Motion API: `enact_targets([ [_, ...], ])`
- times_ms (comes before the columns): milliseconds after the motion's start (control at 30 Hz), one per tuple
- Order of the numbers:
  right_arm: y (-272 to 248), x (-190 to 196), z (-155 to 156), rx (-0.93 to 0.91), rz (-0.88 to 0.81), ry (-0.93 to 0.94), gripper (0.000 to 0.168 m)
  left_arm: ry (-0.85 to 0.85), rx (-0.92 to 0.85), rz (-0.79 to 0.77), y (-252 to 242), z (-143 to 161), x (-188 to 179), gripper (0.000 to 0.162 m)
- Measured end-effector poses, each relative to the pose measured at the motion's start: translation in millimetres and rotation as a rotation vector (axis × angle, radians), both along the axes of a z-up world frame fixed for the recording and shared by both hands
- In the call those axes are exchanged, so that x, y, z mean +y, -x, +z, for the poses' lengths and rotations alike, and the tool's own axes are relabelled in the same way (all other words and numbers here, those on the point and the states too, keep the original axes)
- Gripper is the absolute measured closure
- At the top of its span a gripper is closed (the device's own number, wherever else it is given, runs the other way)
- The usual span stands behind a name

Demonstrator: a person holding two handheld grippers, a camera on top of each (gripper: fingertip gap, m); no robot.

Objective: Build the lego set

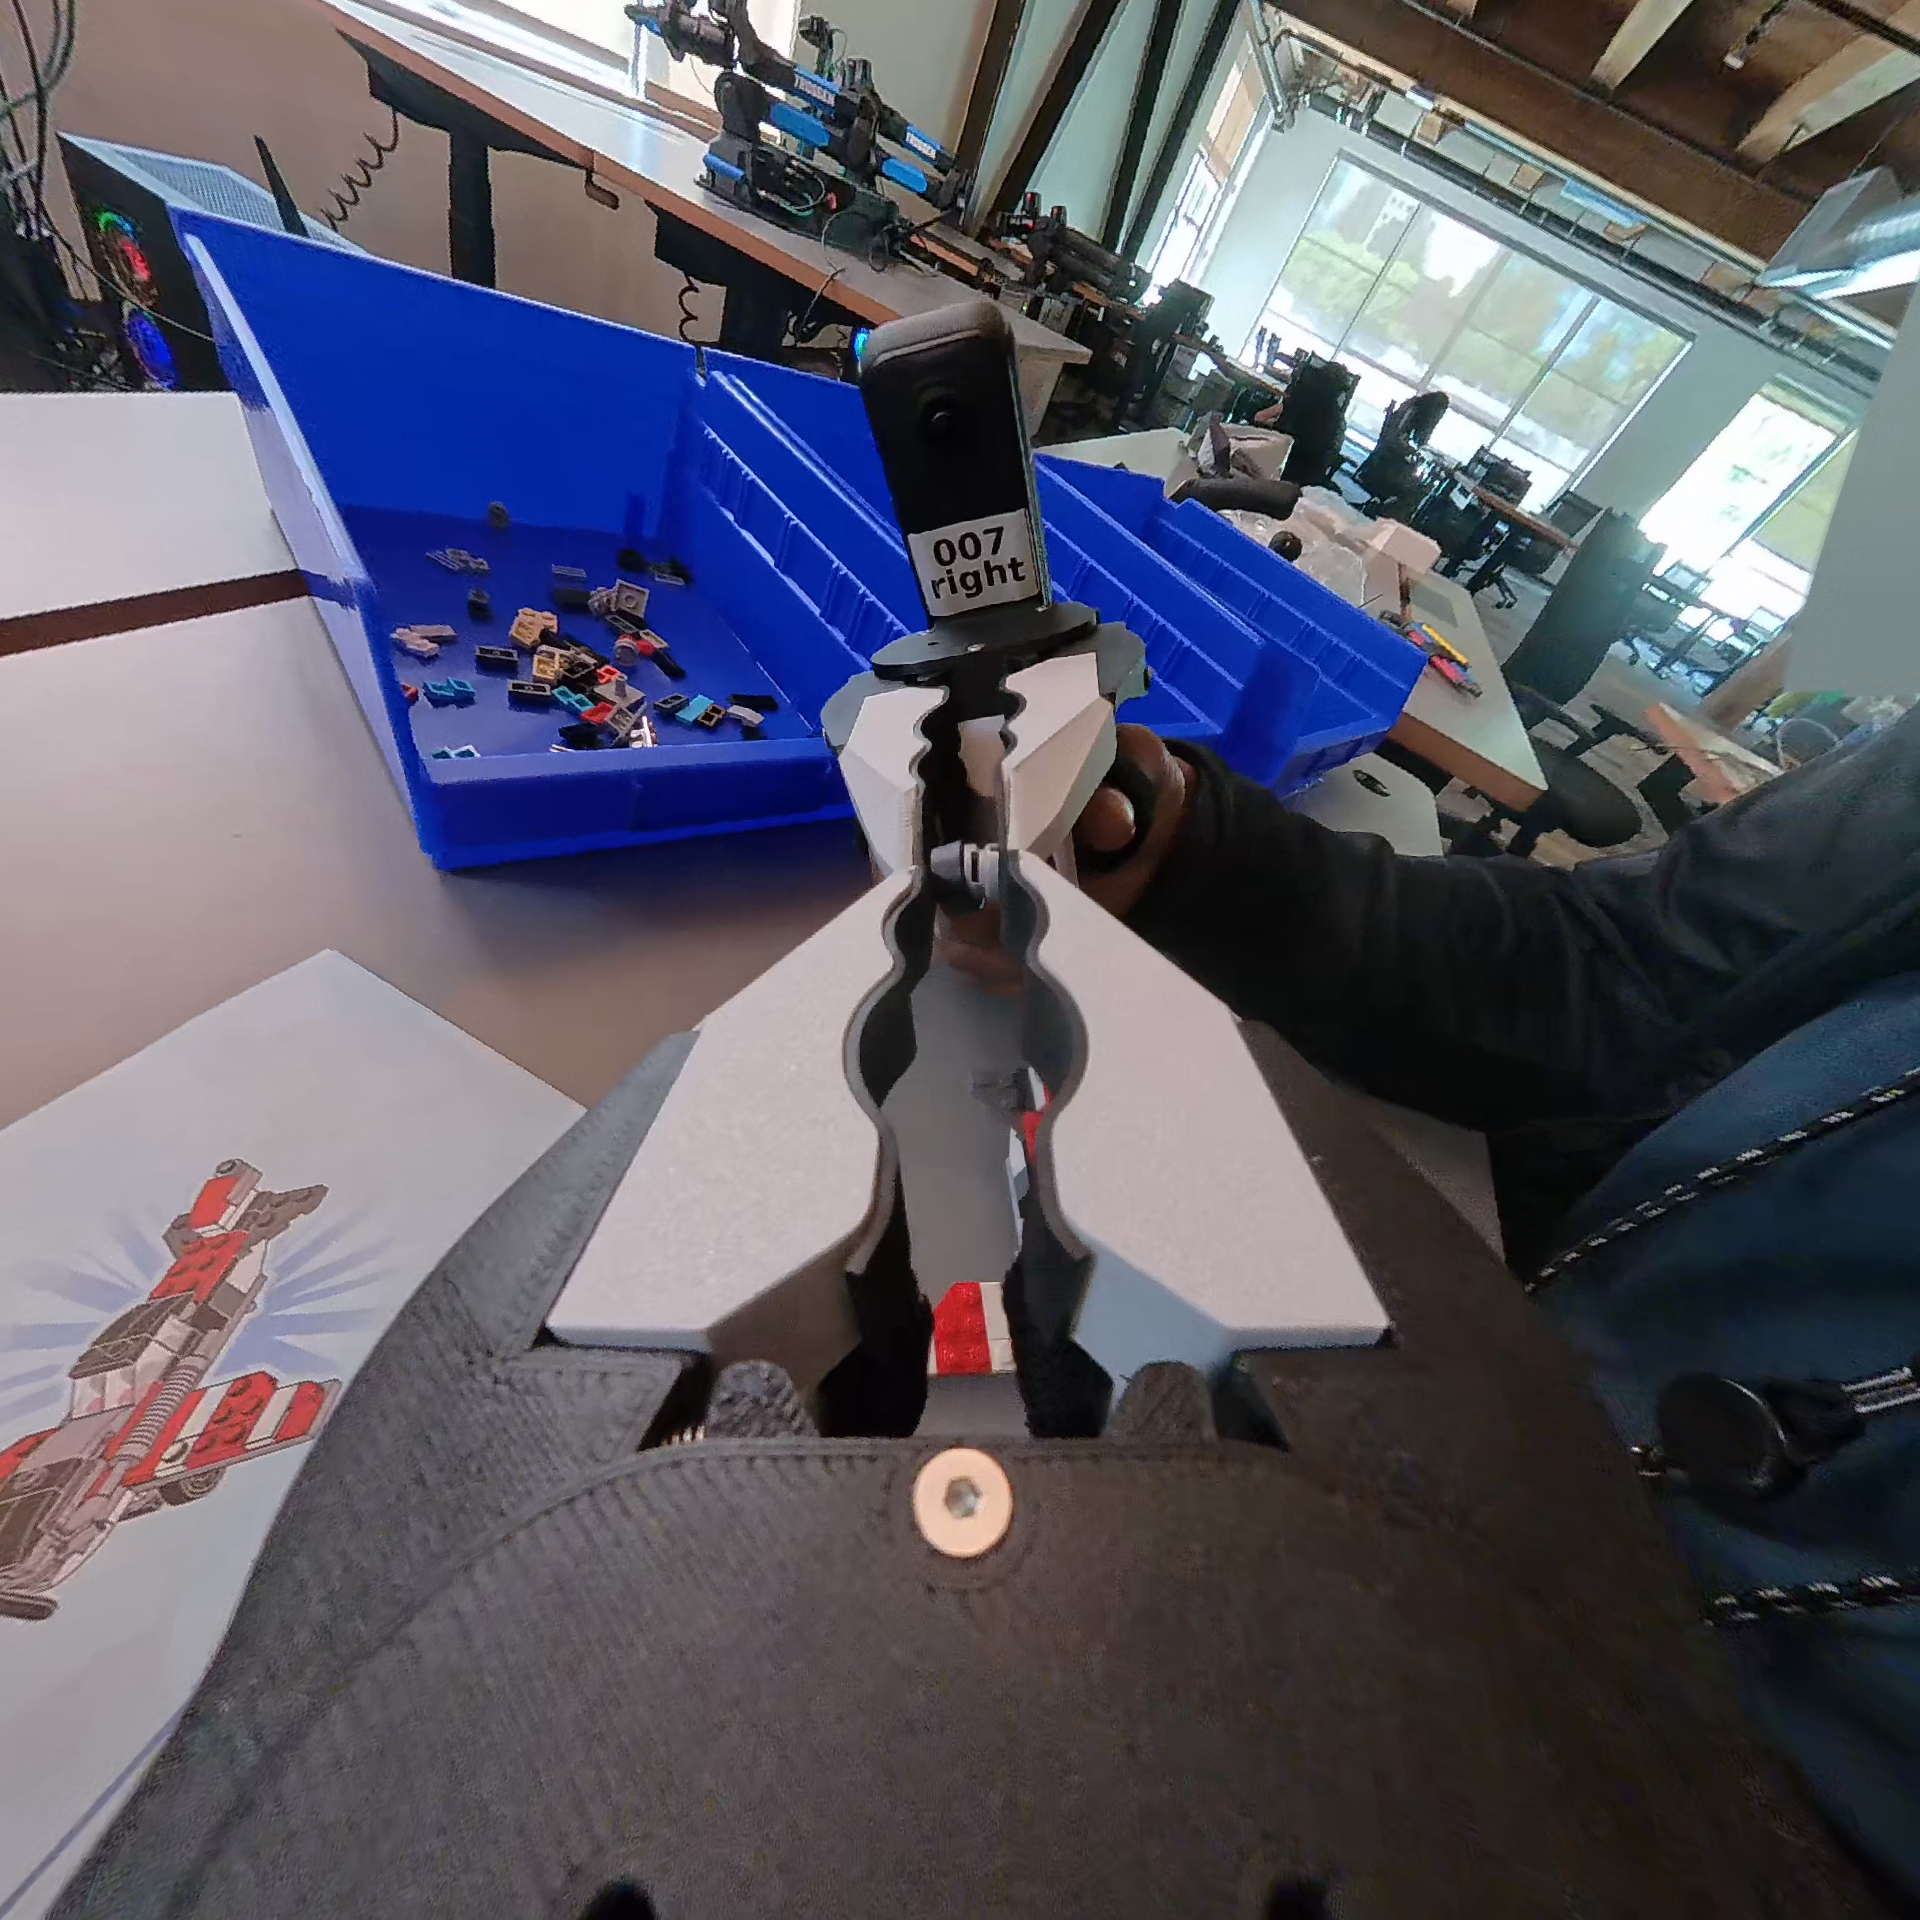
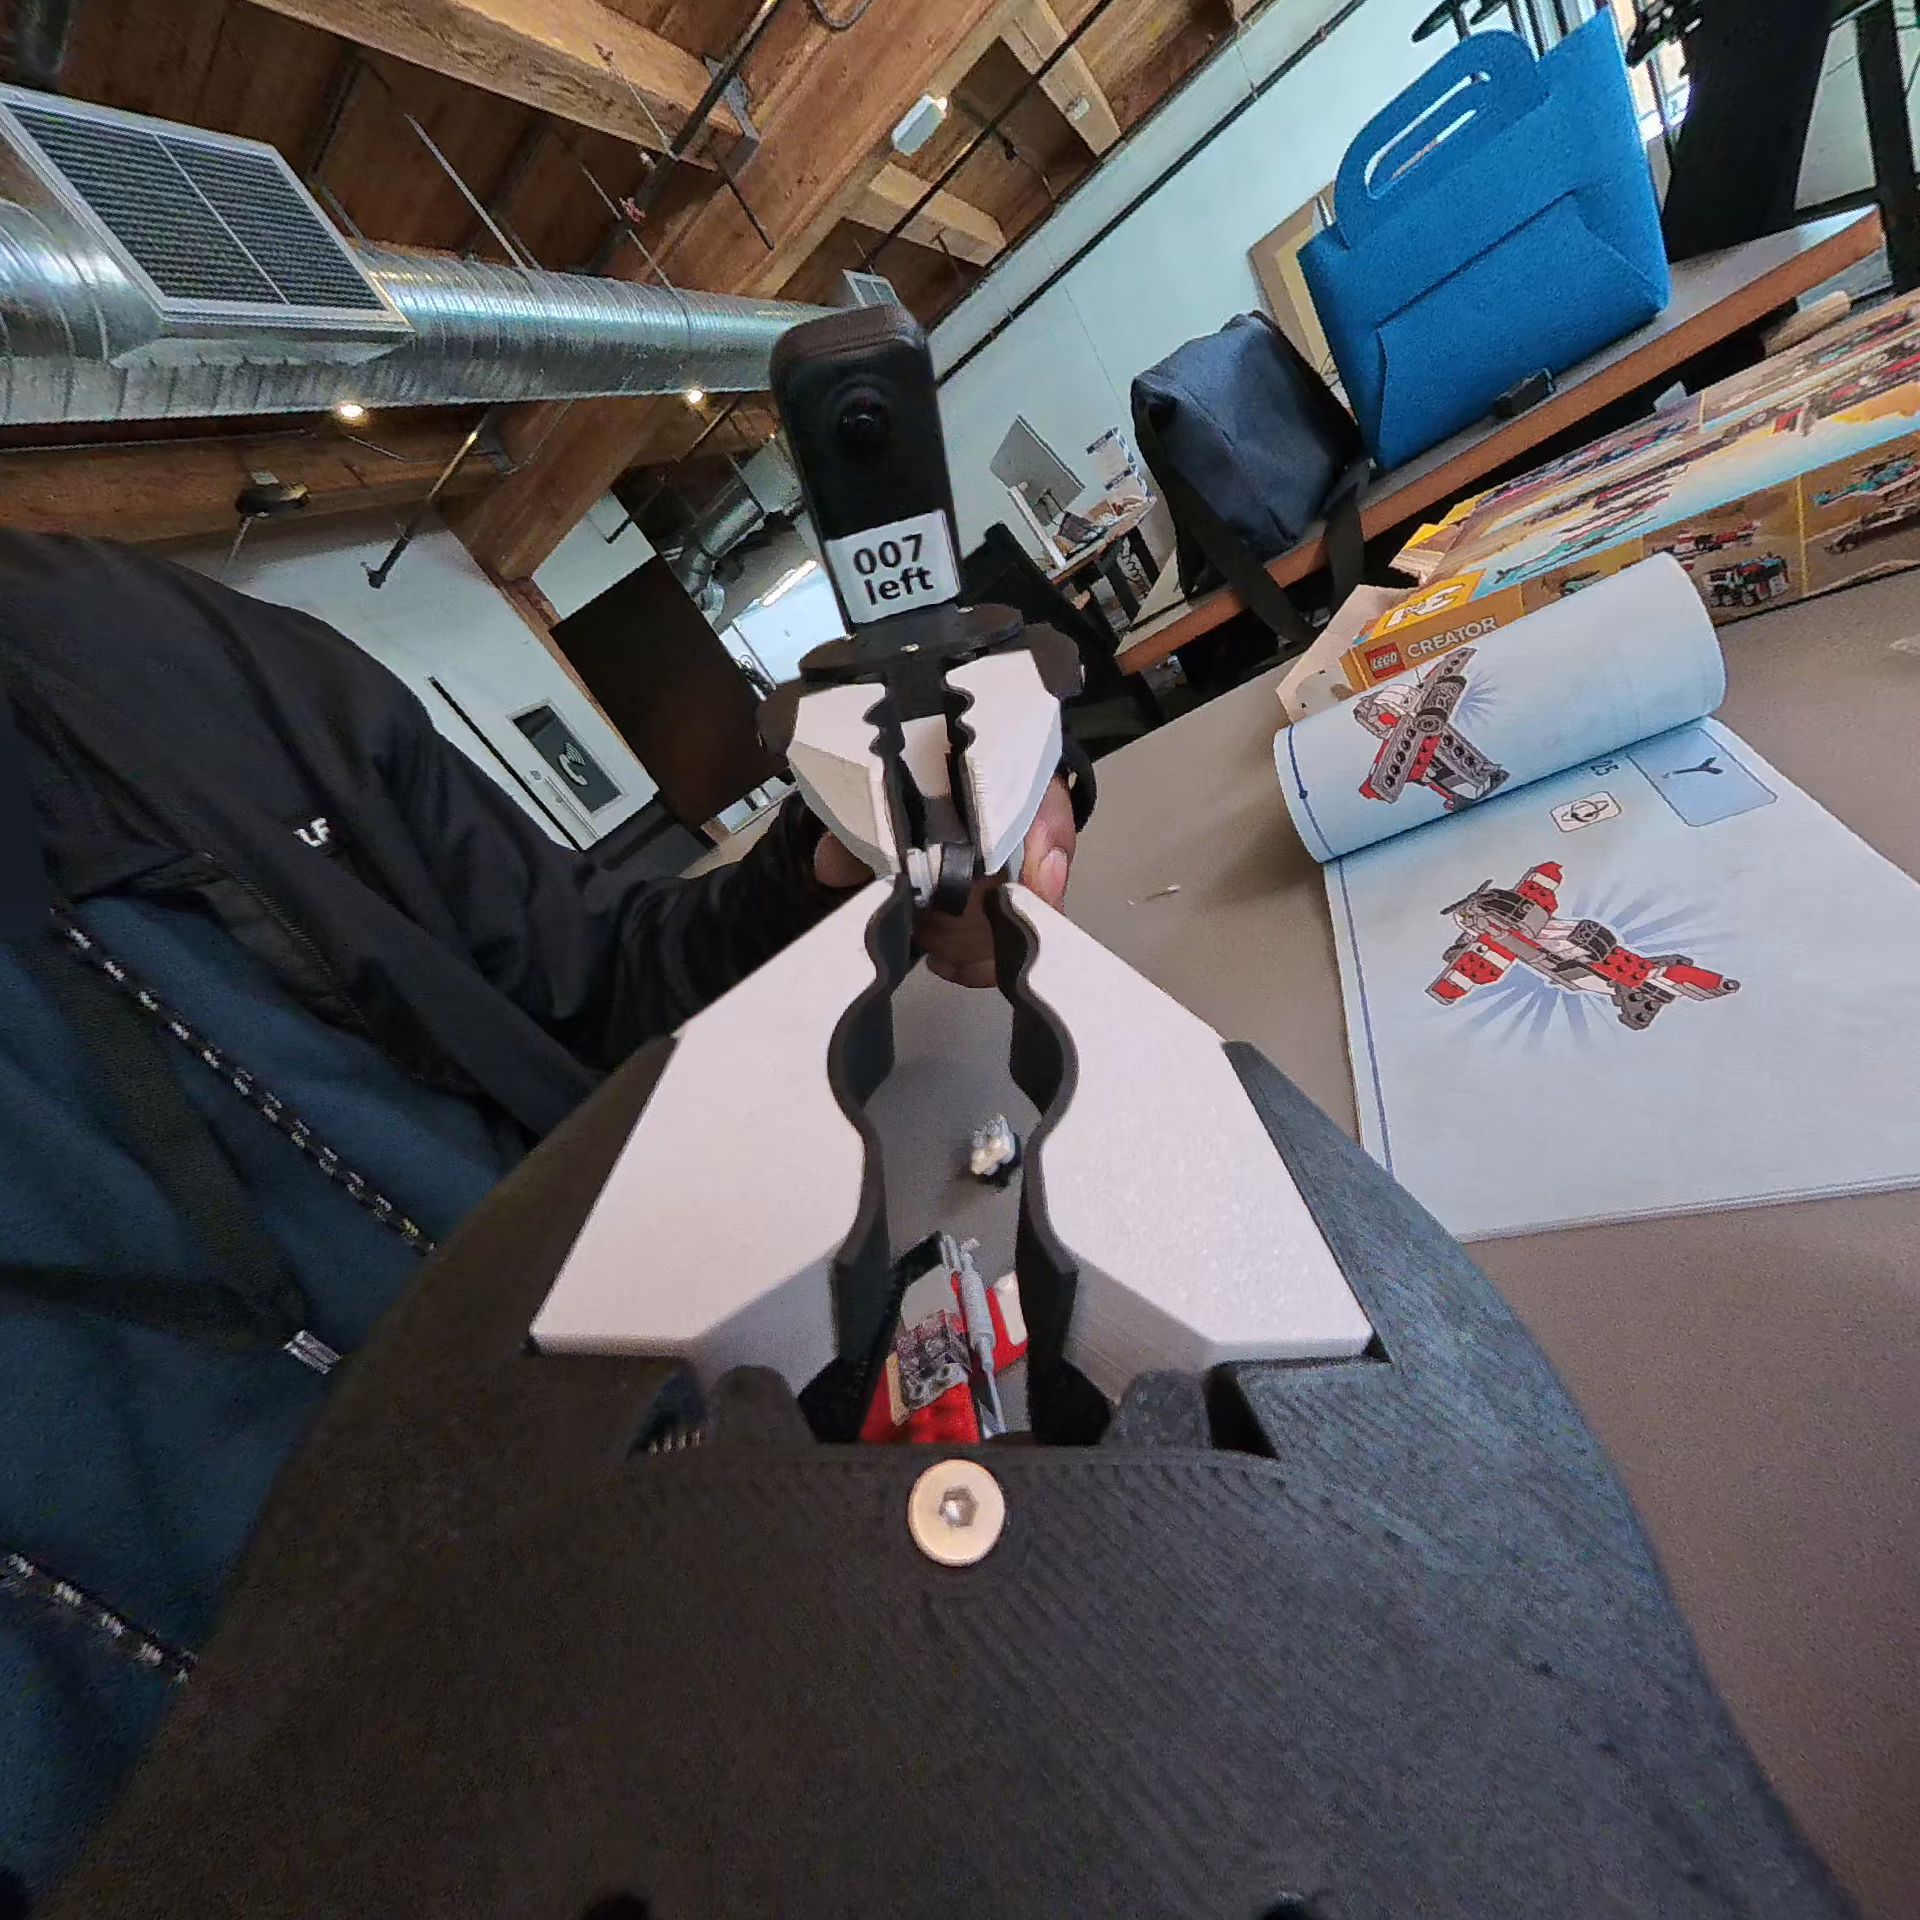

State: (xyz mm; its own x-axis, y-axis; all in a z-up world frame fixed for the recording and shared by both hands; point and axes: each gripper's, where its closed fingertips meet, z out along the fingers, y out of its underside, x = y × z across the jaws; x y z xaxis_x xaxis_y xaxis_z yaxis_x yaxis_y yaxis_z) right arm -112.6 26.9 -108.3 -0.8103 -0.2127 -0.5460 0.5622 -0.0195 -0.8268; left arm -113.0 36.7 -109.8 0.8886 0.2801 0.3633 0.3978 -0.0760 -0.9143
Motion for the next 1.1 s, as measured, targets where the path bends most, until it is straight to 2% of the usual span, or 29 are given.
enact_targets([
  [367, -5.8, 0.9, 4.9, -0.006, 0.031, 0.025, 0.157, 0.057, 0.097, -0.009, -5.1, -1.4, 0.8, 0.149],
  [1100, -4.7, 0.2, 6.5, 0.069, -0.013, 0.021, 0.158, 0.042, 0.065, 0.0, -3.6, 0.2, -0.8, 0.151],
])
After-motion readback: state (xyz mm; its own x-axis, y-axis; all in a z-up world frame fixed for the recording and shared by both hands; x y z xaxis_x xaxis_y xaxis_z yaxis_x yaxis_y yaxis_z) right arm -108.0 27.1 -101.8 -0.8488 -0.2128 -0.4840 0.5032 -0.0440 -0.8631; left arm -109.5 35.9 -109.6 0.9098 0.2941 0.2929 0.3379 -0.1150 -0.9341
